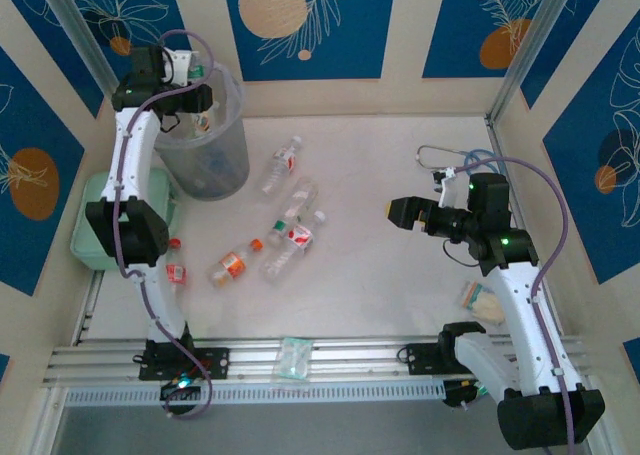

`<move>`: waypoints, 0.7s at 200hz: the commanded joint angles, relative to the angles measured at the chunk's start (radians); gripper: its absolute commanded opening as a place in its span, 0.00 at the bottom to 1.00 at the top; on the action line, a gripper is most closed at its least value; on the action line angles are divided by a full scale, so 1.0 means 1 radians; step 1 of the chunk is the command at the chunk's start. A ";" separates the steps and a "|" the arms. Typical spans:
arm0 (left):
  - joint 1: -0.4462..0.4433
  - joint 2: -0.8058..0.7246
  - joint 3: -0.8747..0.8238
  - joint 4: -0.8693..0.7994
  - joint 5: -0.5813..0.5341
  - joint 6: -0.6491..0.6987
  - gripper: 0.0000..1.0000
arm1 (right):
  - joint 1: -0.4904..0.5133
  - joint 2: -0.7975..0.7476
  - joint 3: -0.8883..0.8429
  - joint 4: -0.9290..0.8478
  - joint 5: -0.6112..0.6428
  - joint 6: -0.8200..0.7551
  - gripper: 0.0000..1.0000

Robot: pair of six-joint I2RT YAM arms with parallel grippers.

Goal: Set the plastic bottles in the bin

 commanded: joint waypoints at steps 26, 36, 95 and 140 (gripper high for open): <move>-0.004 0.045 0.013 -0.182 0.106 0.102 0.10 | -0.010 0.002 -0.001 -0.022 0.024 -0.018 1.00; -0.004 0.042 0.008 -0.186 0.126 0.106 0.31 | -0.010 0.003 -0.004 -0.021 0.030 -0.011 1.00; -0.001 -0.030 -0.004 -0.138 0.166 0.085 0.91 | -0.009 0.018 -0.007 -0.009 0.035 0.011 1.00; -0.001 -0.046 0.025 -0.135 0.152 0.040 0.90 | -0.008 0.029 -0.003 -0.021 0.039 0.007 1.00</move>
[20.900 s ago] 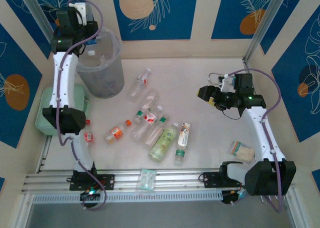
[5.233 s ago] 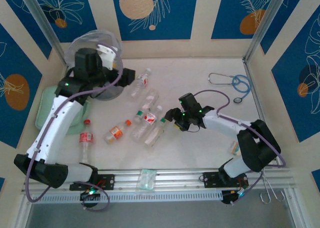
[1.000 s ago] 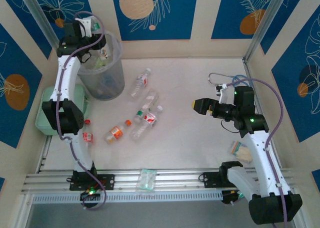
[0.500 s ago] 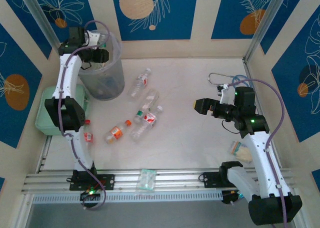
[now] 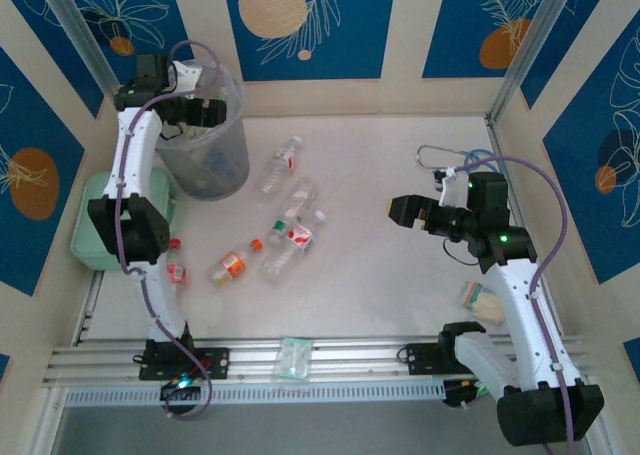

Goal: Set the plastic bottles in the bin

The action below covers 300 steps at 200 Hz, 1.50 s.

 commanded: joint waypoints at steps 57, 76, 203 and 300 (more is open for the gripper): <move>0.000 -0.026 0.001 0.016 0.018 -0.058 0.60 | 0.005 0.006 -0.014 -0.015 0.007 0.013 1.00; 0.000 -0.033 -0.050 0.042 -0.017 -0.082 0.55 | 0.006 0.007 -0.012 -0.022 0.016 0.010 1.00; -0.009 -0.148 -0.438 0.335 0.102 -0.300 0.40 | 0.051 0.063 0.019 -0.010 0.039 0.042 0.99; -0.009 -0.202 -0.133 0.105 -0.125 -0.138 0.87 | 0.325 0.231 -0.096 0.244 0.139 0.461 0.95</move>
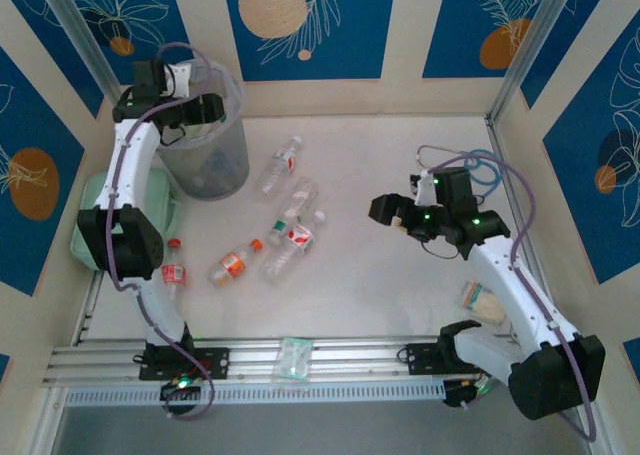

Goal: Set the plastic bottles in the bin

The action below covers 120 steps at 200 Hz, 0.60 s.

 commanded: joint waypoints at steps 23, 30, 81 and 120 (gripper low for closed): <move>-0.004 -0.098 0.100 -0.133 -0.154 0.121 0.97 | 0.214 0.175 -0.090 0.356 0.030 0.337 0.90; -0.004 -0.118 0.099 -0.137 -0.168 0.129 0.99 | 0.237 0.214 -0.083 0.389 0.042 0.361 0.88; -0.025 -0.426 -0.192 0.034 -0.009 0.016 1.00 | 0.354 0.507 0.029 0.422 0.148 0.395 0.72; -0.222 -0.628 -0.435 0.102 -0.077 -0.008 1.00 | 0.372 0.673 0.090 0.557 0.078 0.412 0.80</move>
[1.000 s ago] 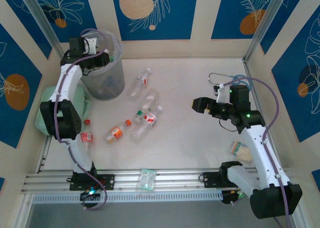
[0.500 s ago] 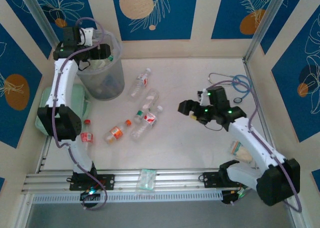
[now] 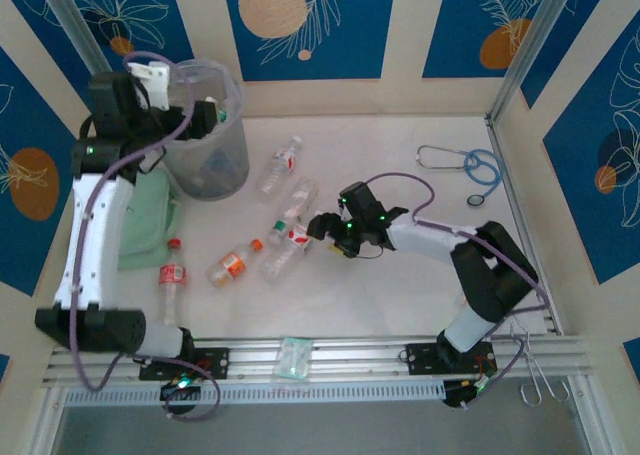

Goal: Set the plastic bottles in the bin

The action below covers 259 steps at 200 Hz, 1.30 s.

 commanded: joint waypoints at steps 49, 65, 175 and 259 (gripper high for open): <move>-0.298 -0.188 -0.324 0.143 -0.033 -0.100 1.00 | 0.006 0.178 0.089 0.194 -0.056 0.070 0.84; -0.305 -0.204 -0.411 0.212 0.001 -0.139 0.99 | 0.003 0.199 0.097 0.189 -0.050 0.074 0.76; -0.405 -0.123 -0.488 0.390 0.105 -0.244 0.98 | -0.204 -0.225 -0.011 -0.155 -0.134 -0.195 0.39; -0.493 0.049 -0.428 0.504 0.390 -0.365 1.00 | -0.550 -0.533 0.003 -0.307 -0.733 -0.770 0.35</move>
